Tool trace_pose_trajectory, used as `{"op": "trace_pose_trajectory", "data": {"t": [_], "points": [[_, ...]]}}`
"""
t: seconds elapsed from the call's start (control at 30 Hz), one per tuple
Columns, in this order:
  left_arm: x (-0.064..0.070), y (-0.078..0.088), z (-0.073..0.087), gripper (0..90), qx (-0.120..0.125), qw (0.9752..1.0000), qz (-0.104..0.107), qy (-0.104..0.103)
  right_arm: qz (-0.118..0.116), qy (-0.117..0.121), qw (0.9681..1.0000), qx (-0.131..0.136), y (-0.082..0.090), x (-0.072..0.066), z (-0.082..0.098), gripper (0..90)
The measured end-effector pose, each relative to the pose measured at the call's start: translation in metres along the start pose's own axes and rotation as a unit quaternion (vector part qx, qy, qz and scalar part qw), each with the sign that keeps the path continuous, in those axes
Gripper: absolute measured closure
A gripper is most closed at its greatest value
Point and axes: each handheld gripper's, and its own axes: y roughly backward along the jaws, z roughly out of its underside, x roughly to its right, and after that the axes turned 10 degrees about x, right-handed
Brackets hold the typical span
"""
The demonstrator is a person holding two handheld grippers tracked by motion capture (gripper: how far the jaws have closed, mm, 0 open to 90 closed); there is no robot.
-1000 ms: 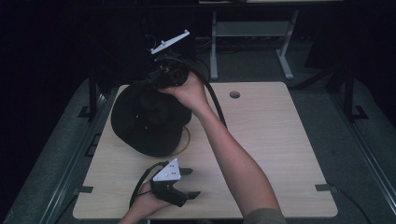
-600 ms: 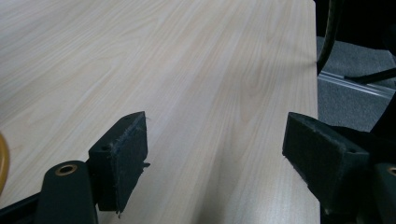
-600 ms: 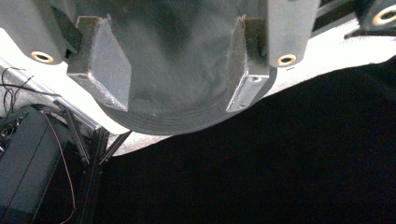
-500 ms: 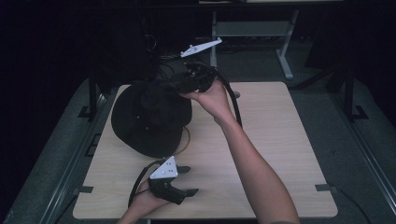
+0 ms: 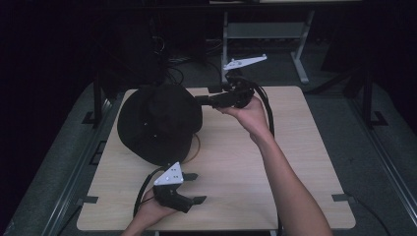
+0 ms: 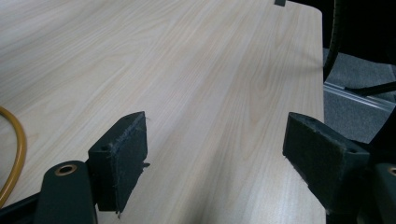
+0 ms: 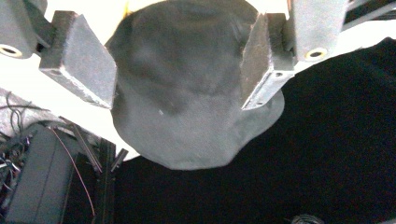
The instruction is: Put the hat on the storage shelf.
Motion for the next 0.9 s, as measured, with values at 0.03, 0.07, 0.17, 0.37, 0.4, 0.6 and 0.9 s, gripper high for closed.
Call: {"op": "trace_pose_trajectory", "data": {"t": [0.03,0.07,0.17,0.37,0.4,0.6,0.9], "points": [[0.0,0.0,0.0,21.6,-0.001,1.0,0.0,0.0,0.001,-0.002,1.0,0.002,0.003,0.002,0.002,27.0],[0.0,0.0,0.0,21.6,-0.001,1.0,-0.001,0.0,0.001,-0.005,1.0,0.003,0.006,0.003,0.004,27.5],[0.001,0.0,0.0,21.6,-0.001,1.0,-0.003,-0.001,0.002,-0.013,0.9999,0.004,0.013,0.007,0.008,27.2],[0.0,0.001,0.0,21.5,-0.003,1.0,-0.006,-0.005,0.006,-0.015,0.9999,0.002,0.021,0.008,0.014,26.3],[-0.001,0.001,0.0,21.5,-0.002,1.0,-0.006,-0.004,0.008,-0.015,0.9999,0.003,0.025,0.008,0.015,26.0],[-0.001,0.0,0.0,21.4,-0.001,1.0,-0.005,-0.006,0.019,-0.016,0.9996,0.009,0.039,0.01,0.02,24.6],[-0.001,0.001,0.0,21.5,-0.003,0.9999,-0.007,-0.009,0.031,-0.029,0.999,0.014,0.054,0.013,0.031,22.9]]}}
